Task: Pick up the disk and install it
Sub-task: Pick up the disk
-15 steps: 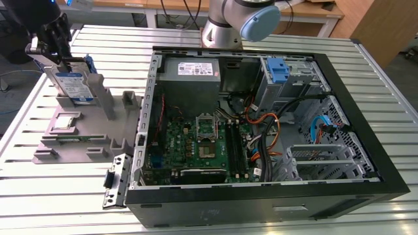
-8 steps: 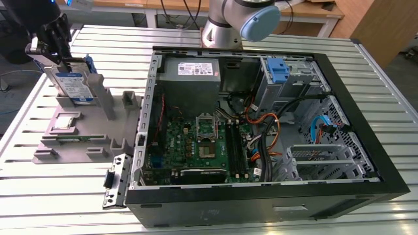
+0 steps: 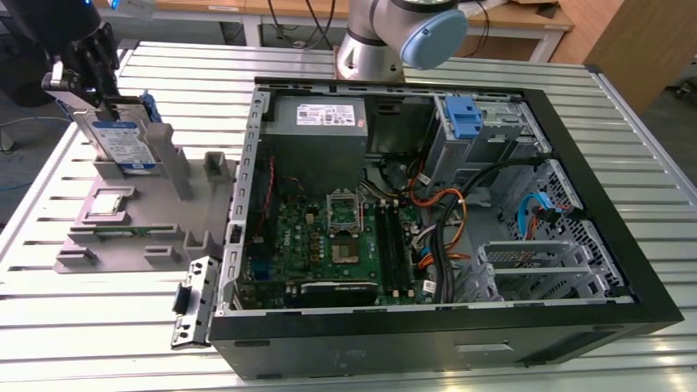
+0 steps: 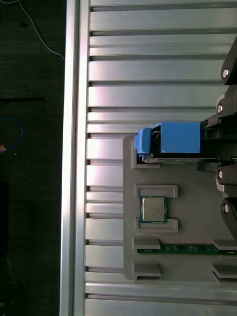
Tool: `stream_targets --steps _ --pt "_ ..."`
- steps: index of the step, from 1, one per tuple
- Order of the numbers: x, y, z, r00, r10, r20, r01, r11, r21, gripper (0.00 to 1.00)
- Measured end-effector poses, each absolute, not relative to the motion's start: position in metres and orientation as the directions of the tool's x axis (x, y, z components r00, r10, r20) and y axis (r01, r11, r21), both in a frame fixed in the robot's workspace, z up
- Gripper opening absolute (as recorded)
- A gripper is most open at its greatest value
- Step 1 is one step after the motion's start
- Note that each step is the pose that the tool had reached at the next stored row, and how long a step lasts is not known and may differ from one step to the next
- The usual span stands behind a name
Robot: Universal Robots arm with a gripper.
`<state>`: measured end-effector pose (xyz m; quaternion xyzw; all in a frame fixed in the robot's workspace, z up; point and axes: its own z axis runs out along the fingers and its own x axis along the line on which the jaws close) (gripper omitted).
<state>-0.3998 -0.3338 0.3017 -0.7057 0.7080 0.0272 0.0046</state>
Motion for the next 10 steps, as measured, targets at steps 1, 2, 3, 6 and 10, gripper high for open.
stream_targets --steps 1,2,3,6,10 --pt "-0.3998 -0.3338 0.3017 -0.004 -0.999 -0.045 -0.999 0.003 0.032 0.35" --pt "-0.3999 -0.3338 0.3017 -0.004 -0.999 -0.045 -0.999 0.003 0.032 0.35" --pt "-0.3999 -0.3338 0.3017 -0.004 -0.999 -0.045 -0.999 0.003 0.032 0.35" --pt "-0.4 -0.3338 0.3017 -0.004 -0.999 -0.045 -0.999 0.003 0.032 0.35" --pt "-0.4 -0.3338 0.3049 -0.004 -0.999 -0.045 -0.999 0.003 0.032 0.35"
